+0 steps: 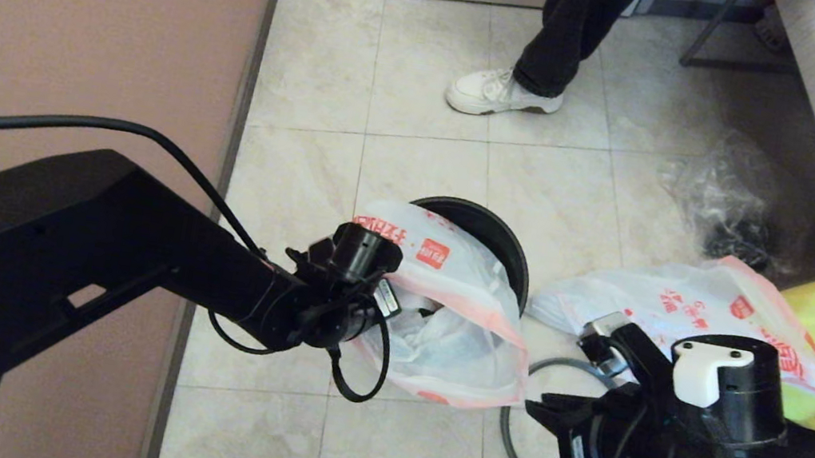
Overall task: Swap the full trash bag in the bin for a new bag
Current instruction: Put the new garbage bag on the trash can
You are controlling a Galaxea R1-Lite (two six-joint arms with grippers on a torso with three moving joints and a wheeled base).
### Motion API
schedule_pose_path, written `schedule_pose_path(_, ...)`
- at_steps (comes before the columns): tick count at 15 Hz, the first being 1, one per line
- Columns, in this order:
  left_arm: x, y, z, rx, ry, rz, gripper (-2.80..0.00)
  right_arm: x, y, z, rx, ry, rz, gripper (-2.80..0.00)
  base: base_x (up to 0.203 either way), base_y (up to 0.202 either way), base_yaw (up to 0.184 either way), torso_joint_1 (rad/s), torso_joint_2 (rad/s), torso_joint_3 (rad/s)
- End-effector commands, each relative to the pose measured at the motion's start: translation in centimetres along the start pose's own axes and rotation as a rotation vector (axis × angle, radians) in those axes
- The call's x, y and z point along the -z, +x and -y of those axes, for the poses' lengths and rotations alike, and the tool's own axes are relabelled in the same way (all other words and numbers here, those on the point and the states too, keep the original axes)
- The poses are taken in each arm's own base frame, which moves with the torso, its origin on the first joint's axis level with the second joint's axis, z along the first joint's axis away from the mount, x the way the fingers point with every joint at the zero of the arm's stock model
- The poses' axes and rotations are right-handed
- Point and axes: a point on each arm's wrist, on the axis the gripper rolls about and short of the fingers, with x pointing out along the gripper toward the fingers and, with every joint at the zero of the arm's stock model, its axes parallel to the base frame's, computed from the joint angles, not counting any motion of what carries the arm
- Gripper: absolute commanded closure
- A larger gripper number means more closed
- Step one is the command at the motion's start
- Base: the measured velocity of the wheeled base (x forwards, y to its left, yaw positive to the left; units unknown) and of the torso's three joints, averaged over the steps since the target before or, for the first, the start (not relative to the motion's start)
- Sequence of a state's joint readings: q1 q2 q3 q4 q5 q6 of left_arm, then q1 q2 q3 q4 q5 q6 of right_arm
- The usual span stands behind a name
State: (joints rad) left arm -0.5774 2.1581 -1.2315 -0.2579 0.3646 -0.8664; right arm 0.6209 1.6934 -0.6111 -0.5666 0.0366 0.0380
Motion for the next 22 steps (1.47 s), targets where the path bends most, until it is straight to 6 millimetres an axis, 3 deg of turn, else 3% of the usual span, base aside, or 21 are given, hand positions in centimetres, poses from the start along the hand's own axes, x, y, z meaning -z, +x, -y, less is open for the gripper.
schedule_pose_path(1, 0.4, -0.3, 0.5, 0.016, 0.001, -0.007, 0.0, 0.5, 2.2, -0.2, 0.001, -0.014, -0.045, 0.0, 0.0, 0.0, 0.0, 0.0, 0.0, 0.0)
schedule_pose_path(4, 0.3, -0.2, 0.6, 0.019, -0.001, -0.003, 0.0, -0.2, 4.8, -0.1, 0.013, -0.019, -0.045, 0.0, 0.0, 0.0, 0.0, 0.0, 0.0, 0.0)
schedule_pose_path(6, 0.3, -0.2, 0.5, 0.017, -0.002, -0.003, 0.0, -0.2, 5.3, -0.2, 0.011, -0.021, -0.046, 0.0, 0.0, 0.0, 0.0, 0.0, 0.0, 0.0)
schedule_pose_path(12, 0.3, 0.0, 0.4, 0.013, -0.008, -0.003, 0.0, 2.3, 8.4, 1.1, 0.042, -0.013, -0.152, 0.0, 0.0, 0.0, 0.0, 0.0, 0.0, 0.0)
schedule_pose_path(16, 0.7, 0.0, -0.3, 0.005, -0.023, -0.037, 0.0, 4.2, 12.5, 2.0, 0.107, -0.047, -0.13, 0.0, 0.0, 0.0, 0.0, 0.0, 0.0, 0.0)
schedule_pose_path(19, 0.6, -0.1, -0.2, 0.012, -0.025, -0.041, 0.0, 4.0, 13.3, 3.3, 0.145, -0.047, -0.106, 0.0, 0.0, 0.0, 0.0, 0.0, 0.0, 0.0)
schedule_pose_path(22, 0.7, 0.0, -0.4, 0.006, -0.025, -0.042, 0.0, 2.2, 13.2, 4.9, 0.186, -0.02, -0.04, 0.0, 0.0, 0.0, 0.0, 0.0, 0.0, 0.0)
